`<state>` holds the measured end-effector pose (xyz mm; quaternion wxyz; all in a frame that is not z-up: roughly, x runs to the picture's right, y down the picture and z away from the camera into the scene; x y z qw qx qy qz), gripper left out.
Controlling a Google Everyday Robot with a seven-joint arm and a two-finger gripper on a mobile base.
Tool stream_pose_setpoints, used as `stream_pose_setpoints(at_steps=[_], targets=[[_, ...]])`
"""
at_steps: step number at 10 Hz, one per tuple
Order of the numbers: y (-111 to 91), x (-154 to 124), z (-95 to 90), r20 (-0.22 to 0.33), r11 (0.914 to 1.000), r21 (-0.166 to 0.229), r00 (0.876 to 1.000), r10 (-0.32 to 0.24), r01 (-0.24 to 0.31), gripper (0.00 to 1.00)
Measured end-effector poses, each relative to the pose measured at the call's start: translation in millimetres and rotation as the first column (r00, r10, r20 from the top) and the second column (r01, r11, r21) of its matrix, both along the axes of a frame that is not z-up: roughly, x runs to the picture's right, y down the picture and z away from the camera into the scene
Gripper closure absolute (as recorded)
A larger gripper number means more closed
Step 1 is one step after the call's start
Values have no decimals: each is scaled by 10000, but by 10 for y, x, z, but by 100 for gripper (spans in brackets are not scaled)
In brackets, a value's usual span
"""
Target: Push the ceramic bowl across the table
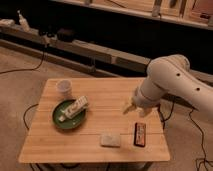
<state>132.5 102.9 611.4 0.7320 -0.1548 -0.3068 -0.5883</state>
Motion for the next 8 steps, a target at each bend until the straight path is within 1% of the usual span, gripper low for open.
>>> stream_pose_setpoints(at_steps=[1,2,3,4,5,6,7,8], targets=[[-15,3,5,-7,10000,39,10000,-6,6,47],[-120,-75,72,162,9995,260,9997,-206,202,47],[-252,-209,171,357,9976,510,9982,-486,467,47],[-407,-416,324,593,9937,751,9944,-874,829,47],[-504,-621,475,790,9894,854,9891,-1244,1176,47],[-585,-961,717,1047,9785,880,9751,-1953,1865,47],[-613,-1321,944,1229,9574,887,9508,-2843,2748,47],[-622,-1552,1072,1341,9407,906,9319,-3369,3271,48]])
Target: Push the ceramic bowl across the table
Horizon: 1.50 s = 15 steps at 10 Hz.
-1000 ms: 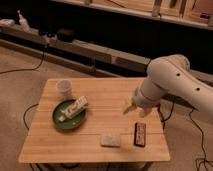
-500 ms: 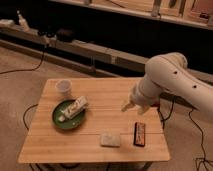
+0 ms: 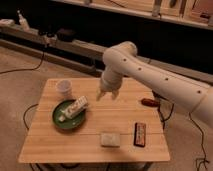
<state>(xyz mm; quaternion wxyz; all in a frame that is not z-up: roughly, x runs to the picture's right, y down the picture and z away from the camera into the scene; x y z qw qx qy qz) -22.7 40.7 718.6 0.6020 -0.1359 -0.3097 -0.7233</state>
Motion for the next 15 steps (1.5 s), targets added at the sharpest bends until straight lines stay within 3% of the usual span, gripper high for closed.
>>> stream_pose_setpoints(at_steps=[2,3,4,6,12,15], targets=[[-2,-542,197,418,9960,-80,9952,-883,887,62],[14,-727,226,643,9948,-116,9929,-1005,1015,69],[52,-981,256,952,9952,-166,9909,-947,967,80],[111,-1333,311,1299,9993,-370,9915,-15,63,98],[149,-1371,321,1352,9990,-446,9907,130,-70,100],[738,-1632,425,1626,9936,-1101,9867,-59,240,100]])
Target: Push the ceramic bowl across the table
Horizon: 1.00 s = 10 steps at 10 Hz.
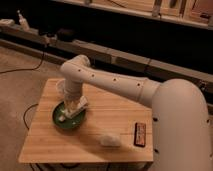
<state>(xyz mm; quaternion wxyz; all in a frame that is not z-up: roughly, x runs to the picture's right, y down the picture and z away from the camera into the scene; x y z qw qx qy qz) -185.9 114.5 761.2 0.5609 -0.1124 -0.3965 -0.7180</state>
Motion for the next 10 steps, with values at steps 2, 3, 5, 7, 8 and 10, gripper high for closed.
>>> stream_pose_setpoints(at_steps=[2,3,5,7,8,10], targets=[[264,-143,57,104,9996,-206,9998,-180,182,100],[367,-212,98,96,9991,-185,9992,-390,392,100],[524,-292,199,-49,9970,-81,9970,-770,770,100],[694,-320,302,-278,9937,-35,9933,-1118,1118,100],[739,-308,332,-375,9931,-50,9924,-1169,1168,100],[837,-226,420,-707,9928,-135,9903,-1200,1193,100]])
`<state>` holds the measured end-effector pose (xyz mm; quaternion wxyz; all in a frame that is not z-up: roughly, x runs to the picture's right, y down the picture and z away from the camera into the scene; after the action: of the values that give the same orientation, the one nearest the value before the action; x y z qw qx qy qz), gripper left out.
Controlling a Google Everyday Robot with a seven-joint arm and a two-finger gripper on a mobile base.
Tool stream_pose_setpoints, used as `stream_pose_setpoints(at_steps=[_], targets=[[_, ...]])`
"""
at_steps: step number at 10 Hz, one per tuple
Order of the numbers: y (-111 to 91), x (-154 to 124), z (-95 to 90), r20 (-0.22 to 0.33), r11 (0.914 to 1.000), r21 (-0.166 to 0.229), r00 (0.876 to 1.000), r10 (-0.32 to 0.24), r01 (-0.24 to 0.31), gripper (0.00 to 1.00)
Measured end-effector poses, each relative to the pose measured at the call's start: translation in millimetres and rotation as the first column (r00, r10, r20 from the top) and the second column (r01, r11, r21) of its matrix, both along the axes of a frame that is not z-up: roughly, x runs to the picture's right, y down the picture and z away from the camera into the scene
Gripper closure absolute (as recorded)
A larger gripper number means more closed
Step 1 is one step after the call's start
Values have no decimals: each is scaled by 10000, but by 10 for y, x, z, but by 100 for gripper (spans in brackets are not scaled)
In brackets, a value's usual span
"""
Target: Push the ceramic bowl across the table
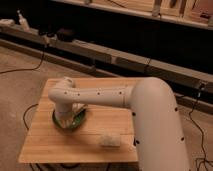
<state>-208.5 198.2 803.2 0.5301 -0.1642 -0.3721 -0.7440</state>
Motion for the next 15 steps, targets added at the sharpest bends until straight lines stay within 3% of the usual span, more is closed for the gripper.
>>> stream_pose_setpoints(at_steps=[6,8,11,13,15], targets=[[208,522,224,-1257,9991,-375,9920,139,-188,100],[177,777,299,-1784,9989,-339,9836,268,-334,100],[-33,1299,404,-2840,9994,62,9582,337,-334,100],[-159,1470,487,-3242,9995,268,9457,235,-157,100],[-77,1543,551,-3341,9999,9,9424,136,-141,100]])
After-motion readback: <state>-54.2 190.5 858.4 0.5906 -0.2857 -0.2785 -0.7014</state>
